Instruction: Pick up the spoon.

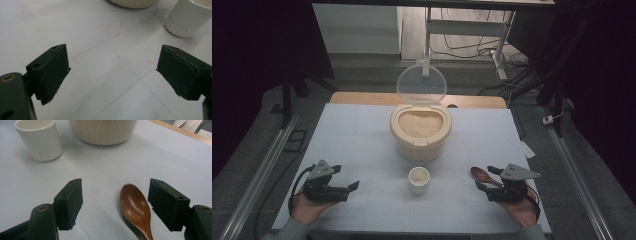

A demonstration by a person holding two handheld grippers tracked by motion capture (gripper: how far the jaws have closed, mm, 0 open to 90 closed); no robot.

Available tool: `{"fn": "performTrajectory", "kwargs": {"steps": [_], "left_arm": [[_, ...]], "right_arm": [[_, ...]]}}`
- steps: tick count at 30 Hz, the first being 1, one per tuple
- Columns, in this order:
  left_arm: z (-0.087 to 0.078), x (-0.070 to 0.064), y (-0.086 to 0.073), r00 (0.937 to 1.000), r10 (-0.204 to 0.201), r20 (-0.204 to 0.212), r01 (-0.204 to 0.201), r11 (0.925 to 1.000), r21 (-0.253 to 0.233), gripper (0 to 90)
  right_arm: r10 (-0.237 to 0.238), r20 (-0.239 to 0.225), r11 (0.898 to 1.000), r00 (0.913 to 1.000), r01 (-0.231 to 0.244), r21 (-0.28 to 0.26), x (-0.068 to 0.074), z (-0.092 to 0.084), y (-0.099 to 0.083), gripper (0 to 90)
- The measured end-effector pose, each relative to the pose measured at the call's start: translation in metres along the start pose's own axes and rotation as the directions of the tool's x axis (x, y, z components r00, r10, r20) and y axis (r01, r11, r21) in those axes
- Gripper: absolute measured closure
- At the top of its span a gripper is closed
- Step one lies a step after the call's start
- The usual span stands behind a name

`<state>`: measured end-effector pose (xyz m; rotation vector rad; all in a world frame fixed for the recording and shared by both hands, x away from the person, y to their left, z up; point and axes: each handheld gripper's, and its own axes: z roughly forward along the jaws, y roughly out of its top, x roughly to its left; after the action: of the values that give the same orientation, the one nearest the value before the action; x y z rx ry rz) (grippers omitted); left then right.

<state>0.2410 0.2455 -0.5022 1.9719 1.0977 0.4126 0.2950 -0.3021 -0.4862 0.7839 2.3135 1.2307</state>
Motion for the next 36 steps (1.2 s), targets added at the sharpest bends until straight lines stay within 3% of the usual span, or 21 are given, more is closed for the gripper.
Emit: {"fn": "performTrajectory", "kwargs": {"steps": [4, 18, 28, 33, 36], "left_arm": [[-0.001, 0.001, -0.001, 1.0000, -0.006, 0.001, 0.006, 1.0000, -0.003, 10.4], [0.002, -0.001, -0.002, 0.9996, 0.029, -0.001, -0.029, 0.9994, 0.020, 11.4], [0.003, -0.001, -0.003, 0.9997, 0.024, 0.007, -0.025, 0.9993, 0.027, 11.4], [0.005, -0.002, -0.003, 0.9995, 0.026, 0.015, -0.027, 0.9990, 0.035, 11.4], [0.006, -0.002, -0.002, 0.9994, 0.029, 0.019, -0.030, 0.9989, 0.036, 11.4]], "right_arm": [[0.001, -0.007, 1.000, 1.0000, -0.001, 0.004, 0.000, 0.001, -0.001, 28.3], [0.011, -0.023, 1.000, 0.9997, -0.010, 0.027, 0.002, 0.002, 0.004, 30.5], [0.008, -0.003, 0.998, 1.0000, -0.008, 0.055, -0.001, -0.010, 0.018, 31.9], [0.005, 0.008, 0.992, 1.0000, -0.006, 0.128, -0.008, -0.020, 0.037, 32.9], [-0.021, 0.008, 0.981, 0.9998, 0.019, 0.193, -0.009, -0.022, 0.051, 34.0]]}}
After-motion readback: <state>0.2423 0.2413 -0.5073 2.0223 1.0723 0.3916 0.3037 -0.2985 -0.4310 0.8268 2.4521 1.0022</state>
